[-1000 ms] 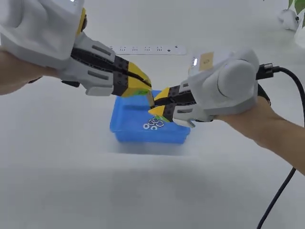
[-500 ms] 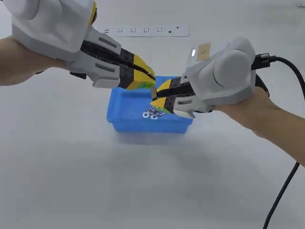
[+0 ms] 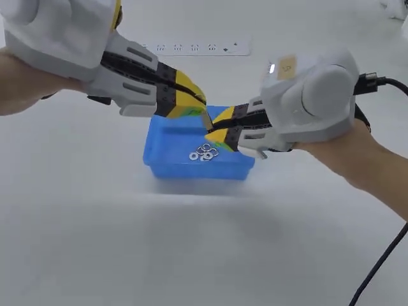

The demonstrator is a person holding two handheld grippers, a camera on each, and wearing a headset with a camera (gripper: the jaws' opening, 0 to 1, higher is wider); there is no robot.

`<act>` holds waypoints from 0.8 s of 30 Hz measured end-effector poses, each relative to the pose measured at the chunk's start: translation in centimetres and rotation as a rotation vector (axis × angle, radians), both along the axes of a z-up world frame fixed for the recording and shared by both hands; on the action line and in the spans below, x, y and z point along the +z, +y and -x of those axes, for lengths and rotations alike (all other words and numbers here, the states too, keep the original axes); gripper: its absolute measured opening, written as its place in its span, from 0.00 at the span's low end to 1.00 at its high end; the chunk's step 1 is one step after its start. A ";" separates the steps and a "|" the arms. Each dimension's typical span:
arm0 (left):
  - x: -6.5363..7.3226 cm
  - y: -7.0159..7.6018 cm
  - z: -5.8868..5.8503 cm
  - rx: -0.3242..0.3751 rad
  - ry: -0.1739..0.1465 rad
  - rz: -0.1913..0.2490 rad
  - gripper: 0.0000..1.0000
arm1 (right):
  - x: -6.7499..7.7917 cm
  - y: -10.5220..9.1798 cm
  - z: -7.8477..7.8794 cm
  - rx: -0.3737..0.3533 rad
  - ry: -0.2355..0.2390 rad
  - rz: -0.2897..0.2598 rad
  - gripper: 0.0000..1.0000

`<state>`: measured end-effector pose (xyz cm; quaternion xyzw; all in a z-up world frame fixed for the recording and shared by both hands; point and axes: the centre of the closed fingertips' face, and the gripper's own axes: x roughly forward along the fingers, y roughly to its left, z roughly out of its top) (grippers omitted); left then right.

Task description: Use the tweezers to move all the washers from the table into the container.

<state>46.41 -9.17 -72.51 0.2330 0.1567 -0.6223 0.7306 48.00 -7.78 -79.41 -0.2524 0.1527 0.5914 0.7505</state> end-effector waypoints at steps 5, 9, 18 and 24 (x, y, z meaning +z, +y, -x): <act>1.2 0.4 1.1 0.002 -0.021 0.002 0.06 | 1.6 -0.2 1.0 0.004 -0.040 0.009 0.08; 1.8 1.0 2.1 0.007 -0.029 0.001 0.06 | 2.4 -0.2 2.1 0.017 -0.057 0.021 0.08; -0.1 2.4 5.5 0.028 0.009 -0.011 0.06 | 1.8 -0.5 6.1 0.080 -0.041 0.082 0.07; -1.6 2.1 7.6 0.031 0.040 0.004 0.06 | 0.6 -1.1 8.2 0.118 0.006 0.120 0.07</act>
